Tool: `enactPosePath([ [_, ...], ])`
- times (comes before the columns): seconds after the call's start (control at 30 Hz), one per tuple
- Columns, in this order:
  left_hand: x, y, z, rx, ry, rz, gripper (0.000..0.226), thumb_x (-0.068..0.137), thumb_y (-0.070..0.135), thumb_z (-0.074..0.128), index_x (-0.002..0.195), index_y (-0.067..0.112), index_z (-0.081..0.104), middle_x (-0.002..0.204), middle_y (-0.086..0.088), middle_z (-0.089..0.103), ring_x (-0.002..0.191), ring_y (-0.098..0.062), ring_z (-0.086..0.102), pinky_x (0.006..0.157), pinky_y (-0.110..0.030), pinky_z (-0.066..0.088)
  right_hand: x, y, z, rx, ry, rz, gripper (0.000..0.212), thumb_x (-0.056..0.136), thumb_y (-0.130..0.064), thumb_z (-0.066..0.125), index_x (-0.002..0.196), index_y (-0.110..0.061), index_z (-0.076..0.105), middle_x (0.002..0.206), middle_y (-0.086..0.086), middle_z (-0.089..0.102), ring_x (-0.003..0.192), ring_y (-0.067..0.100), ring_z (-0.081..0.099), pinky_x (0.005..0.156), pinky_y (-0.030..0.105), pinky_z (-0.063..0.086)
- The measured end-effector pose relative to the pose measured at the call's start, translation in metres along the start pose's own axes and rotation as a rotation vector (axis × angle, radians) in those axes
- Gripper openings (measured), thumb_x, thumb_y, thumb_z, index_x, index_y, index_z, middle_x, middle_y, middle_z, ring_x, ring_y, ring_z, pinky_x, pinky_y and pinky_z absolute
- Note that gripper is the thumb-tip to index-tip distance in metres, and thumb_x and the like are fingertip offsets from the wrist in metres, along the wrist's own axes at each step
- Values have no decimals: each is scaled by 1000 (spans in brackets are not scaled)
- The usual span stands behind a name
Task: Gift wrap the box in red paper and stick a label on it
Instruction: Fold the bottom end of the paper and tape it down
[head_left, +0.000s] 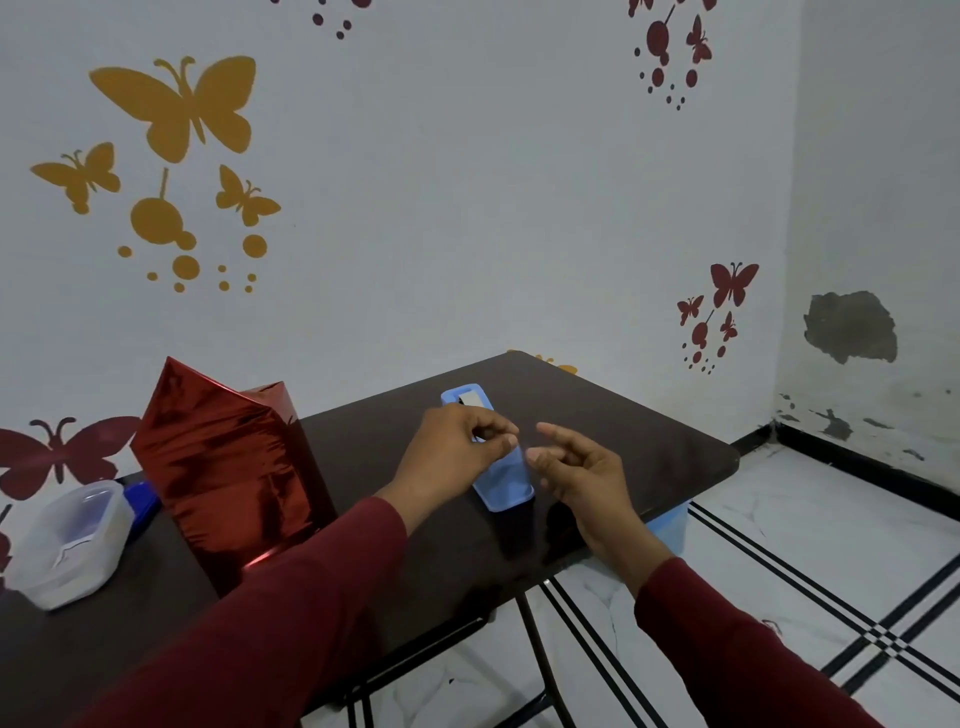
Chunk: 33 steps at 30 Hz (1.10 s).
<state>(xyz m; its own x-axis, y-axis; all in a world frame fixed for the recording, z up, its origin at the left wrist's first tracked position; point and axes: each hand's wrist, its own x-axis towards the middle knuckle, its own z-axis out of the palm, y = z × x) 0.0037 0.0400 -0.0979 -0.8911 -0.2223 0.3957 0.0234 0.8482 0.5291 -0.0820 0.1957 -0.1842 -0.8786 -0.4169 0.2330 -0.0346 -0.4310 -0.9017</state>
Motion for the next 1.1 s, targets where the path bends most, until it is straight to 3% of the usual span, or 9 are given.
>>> enactPosePath([
  [0.17, -11, 5, -12, 89, 45, -52, 29, 90, 37, 71, 118, 36, 75, 87, 22, 76, 99, 2, 69, 91, -36, 58, -4, -3, 4, -99, 31, -2, 37, 87, -3, 78, 122, -11, 70, 87, 8, 78, 85, 17, 76, 74, 25, 57],
  [0.27, -16, 13, -32, 100, 148, -57, 34, 87, 35, 69, 120, 37, 74, 80, 31, 72, 74, 7, 64, 83, -34, 60, -9, -11, 12, -123, 60, -15, 35, 87, -5, 79, 120, -13, 70, 87, 6, 79, 80, 10, 75, 69, 18, 55],
  [0.4, -30, 23, -69, 111, 242, 40, 24, 89, 37, 73, 113, 36, 77, 85, 29, 74, 88, 12, 65, 89, -23, 55, -14, -32, 33, -129, 21, -68, 31, 86, -9, 81, 115, -16, 72, 82, 1, 79, 77, 6, 73, 78, 28, 53],
  [0.57, -56, 29, -130, 110, 440, 105, 12, 90, 37, 76, 101, 34, 80, 88, 22, 76, 52, 12, 55, 68, -17, 46, -13, -63, 83, -113, -93, -97, 30, 88, -10, 79, 117, -13, 72, 77, -5, 76, 70, -1, 69, 61, 13, 49],
  [0.67, -69, 25, -165, 96, 547, 91, 8, 90, 35, 77, 97, 34, 80, 87, 23, 75, 56, 11, 57, 69, -11, 45, -10, -75, 118, -63, -163, -103, 31, 90, -4, 76, 120, -9, 68, 71, -9, 73, 67, -2, 68, 57, 11, 48],
  [0.83, -86, 10, -208, 94, 720, 65, 13, 90, 32, 74, 102, 35, 78, 84, 26, 72, 56, -6, 60, 72, -13, 46, -6, -90, 169, -96, -234, -145, 44, 87, -17, 82, 127, -24, 66, 102, -9, 78, 77, 4, 67, 70, 20, 48],
  [0.93, -96, -9, -230, 96, 753, 37, 20, 89, 28, 74, 108, 35, 75, 91, 23, 71, 75, -11, 62, 73, -14, 45, 4, -89, 202, -195, -244, -179, 60, 83, -26, 85, 136, -31, 58, 115, -17, 74, 99, 12, 71, 81, 29, 53],
  [1.0, -99, -25, -243, 105, 657, -44, 29, 87, 36, 77, 116, 37, 72, 104, 22, 70, 94, -7, 60, 78, -16, 42, 10, -85, 222, -270, -244, -184, 73, 82, -32, 86, 144, -33, 49, 124, -21, 68, 113, 13, 65, 95, 38, 53],
  [1.1, -101, -49, -257, 26, 434, -203, 38, 81, 52, 81, 116, 40, 71, 119, 22, 66, 113, -3, 56, 86, -20, 43, 16, -80, 248, -357, -249, -155, 86, 83, -33, 84, 153, -31, 36, 136, -15, 58, 127, 19, 55, 102, 33, 45],
])
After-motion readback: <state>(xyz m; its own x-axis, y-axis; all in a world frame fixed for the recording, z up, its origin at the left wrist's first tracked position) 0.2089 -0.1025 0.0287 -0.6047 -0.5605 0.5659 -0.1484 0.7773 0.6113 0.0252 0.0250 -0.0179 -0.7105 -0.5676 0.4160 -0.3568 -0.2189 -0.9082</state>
